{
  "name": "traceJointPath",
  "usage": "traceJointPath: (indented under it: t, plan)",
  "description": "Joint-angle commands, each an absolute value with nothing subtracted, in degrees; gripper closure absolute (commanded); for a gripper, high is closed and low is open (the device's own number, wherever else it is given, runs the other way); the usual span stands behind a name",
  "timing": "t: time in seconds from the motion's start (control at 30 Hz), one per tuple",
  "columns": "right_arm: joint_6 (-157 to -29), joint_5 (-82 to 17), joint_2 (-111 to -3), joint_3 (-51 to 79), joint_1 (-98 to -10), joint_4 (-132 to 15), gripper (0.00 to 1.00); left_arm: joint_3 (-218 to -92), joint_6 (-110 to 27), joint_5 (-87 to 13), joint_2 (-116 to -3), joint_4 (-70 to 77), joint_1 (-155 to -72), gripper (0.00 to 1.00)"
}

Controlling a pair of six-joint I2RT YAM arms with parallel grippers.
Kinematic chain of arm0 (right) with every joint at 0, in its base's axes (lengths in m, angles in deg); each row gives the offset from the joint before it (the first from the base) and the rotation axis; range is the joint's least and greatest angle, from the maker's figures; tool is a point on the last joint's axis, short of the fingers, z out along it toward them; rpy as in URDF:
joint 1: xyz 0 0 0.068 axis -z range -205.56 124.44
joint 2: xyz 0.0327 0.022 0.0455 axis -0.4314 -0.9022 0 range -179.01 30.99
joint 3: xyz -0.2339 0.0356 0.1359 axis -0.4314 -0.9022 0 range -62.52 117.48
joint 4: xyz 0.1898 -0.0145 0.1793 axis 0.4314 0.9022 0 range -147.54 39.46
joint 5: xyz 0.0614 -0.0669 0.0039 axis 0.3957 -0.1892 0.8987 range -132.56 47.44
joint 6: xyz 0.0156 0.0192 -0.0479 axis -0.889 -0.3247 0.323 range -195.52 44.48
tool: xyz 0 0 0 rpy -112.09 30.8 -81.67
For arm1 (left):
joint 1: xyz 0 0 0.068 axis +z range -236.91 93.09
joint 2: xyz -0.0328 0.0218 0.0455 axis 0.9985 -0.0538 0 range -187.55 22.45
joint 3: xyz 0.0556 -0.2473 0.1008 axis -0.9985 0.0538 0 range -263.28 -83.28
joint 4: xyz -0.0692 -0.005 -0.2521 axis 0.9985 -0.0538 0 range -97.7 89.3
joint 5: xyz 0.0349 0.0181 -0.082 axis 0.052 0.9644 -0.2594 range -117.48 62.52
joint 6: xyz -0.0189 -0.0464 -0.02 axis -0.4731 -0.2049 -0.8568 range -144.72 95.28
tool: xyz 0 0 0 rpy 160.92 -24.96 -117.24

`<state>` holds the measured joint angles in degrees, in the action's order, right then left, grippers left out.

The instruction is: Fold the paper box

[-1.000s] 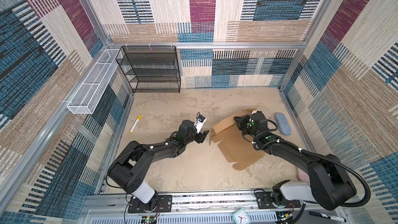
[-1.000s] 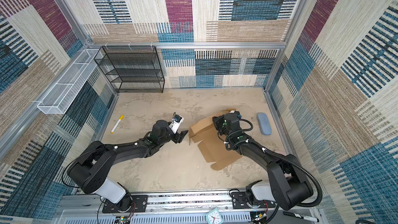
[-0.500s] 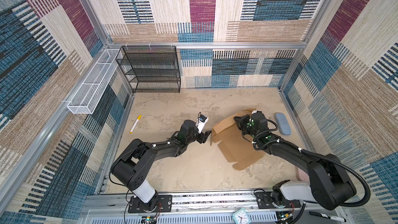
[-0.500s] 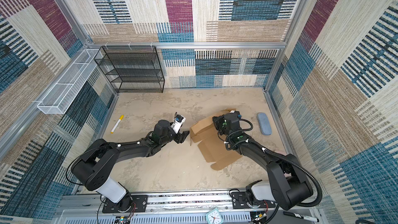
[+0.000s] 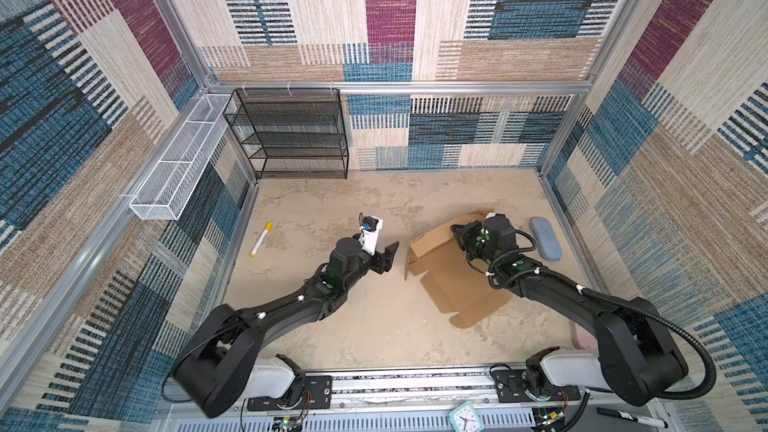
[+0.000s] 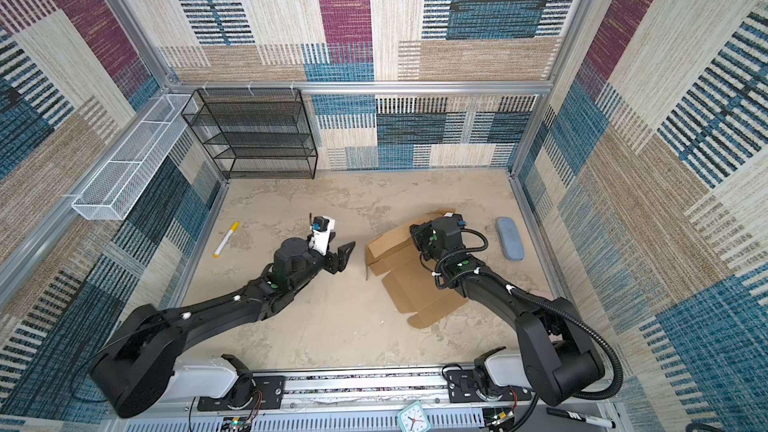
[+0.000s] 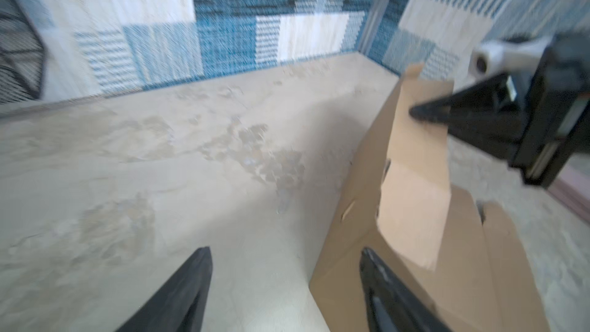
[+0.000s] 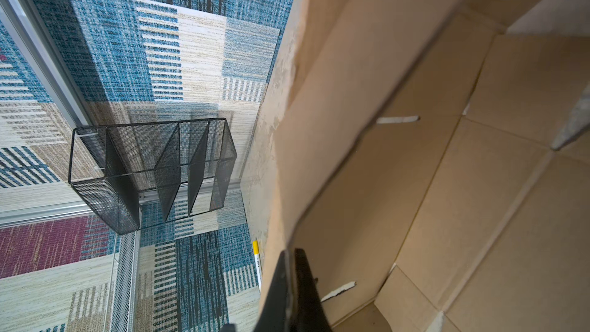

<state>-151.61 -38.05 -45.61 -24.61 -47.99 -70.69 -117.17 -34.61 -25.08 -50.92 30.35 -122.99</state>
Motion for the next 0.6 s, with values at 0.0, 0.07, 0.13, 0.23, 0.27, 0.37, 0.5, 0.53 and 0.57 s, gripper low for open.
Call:
traceJointPath:
  t: [0.0, 0.07, 0.13, 0.23, 0.27, 0.37, 0.5, 0.53, 0.57]
  plan:
    - [-151.3, -37.9, -45.96, -24.59, -48.06, -60.54, 1.0, -119.77, -44.86, -20.45, -43.24, 22.01, -123.04, 0.24]
    - [-151.36, -38.04, -45.75, -24.56, -48.09, -60.32, 1.0, -121.82, -50.48, -22.8, -41.02, 20.26, -123.1, 0.24]
    - [-151.35, -38.12, -45.5, -24.45, -48.06, -60.17, 1.0, -124.66, -54.98, -26.15, -40.93, 18.61, -123.44, 0.21]
    - [-151.37, -38.14, -45.17, -24.37, -48.06, -59.95, 1.0, -128.57, -63.26, -27.33, -43.65, 16.53, -124.0, 0.15]
    - [-151.21, -38.17, -44.9, -24.26, -48.06, -59.86, 1.0, -129.09, -66.51, -28.66, -44.78, 16.85, -124.09, 0.15]
    - [-150.9, -39.05, -43.99, -25.48, -48.1, -61.62, 1.0, -128.46, -73.55, -30.91, -47.51, 22.05, -126.05, 0.15]
    - [-151.71, -38.63, -43.69, -27.74, -48.08, -66.07, 1.0, -127.29, -77.15, -30.11, -49.58, 28.52, -130.6, 0.15]
    - [-151.72, -38.08, -44.11, -27.96, -48.06, -66.93, 1.0, -127.49, -77.86, -29.67, -49.96, 28.74, -131.61, 0.15]
    - [-151.63, -37.69, -44.54, -27.98, -48.06, -67.56, 1.0, -127.48, -78.61, -29.35, -50.4, 29.21, -132.34, 0.15]
